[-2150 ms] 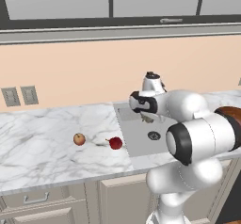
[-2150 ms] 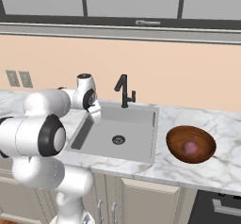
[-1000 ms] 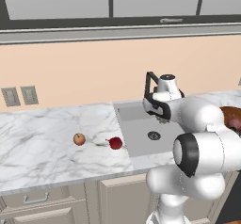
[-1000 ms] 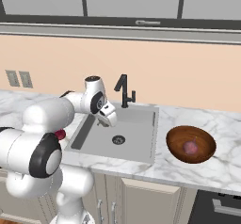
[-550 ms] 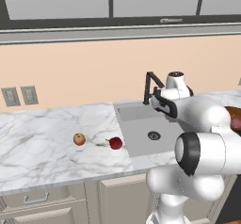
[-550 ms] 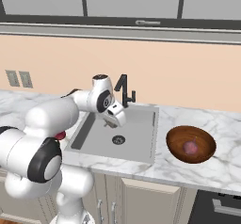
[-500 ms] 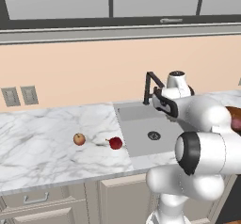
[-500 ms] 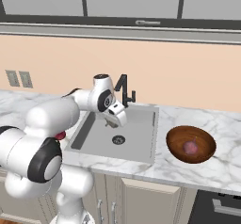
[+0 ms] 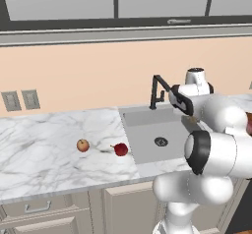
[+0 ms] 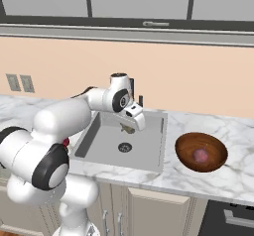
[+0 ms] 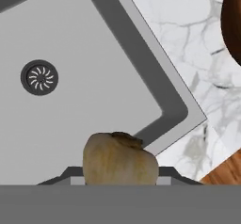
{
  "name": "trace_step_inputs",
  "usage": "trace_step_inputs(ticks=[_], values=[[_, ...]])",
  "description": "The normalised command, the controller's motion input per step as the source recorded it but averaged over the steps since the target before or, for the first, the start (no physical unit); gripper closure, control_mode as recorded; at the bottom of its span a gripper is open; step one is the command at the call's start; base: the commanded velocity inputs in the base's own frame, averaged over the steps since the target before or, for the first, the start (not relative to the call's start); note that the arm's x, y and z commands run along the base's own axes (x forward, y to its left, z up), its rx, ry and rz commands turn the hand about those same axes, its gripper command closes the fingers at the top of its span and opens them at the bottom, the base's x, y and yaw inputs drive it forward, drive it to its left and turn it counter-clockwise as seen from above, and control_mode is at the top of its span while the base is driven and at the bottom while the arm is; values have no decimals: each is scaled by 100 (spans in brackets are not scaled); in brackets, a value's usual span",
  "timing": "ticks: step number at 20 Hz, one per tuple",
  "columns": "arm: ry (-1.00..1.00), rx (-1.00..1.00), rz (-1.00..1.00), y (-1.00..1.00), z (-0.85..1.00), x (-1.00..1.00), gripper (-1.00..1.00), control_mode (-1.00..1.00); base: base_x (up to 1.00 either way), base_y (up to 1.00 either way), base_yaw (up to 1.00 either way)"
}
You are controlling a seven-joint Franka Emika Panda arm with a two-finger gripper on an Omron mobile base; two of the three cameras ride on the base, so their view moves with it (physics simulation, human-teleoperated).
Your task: There is a mixed pile of frozen fruits and vegetables on the counter. Locate all the frozen vegetables and place the items in a bowl on the counter. Take all the frozen fruits and defrost them in a running sink.
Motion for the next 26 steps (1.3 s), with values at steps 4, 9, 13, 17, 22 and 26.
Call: trace_step_inputs(ticks=[4,9,13,17,22,26], values=[[1,4,3,-44,2,6,100,-100,0,0,0],[3,0,-1,-40,24,0,100,-100,0,0,0],[0,0,-3,-40,11,-1,100,-100,0,0,0],[2,0,-3,-41,4,0,100,-100,0,0,0],[1,2,-1,-47,-1,1,100,-100,0,0,0],[3,6,0,-52,0,4,100,-100,0,0,0]])
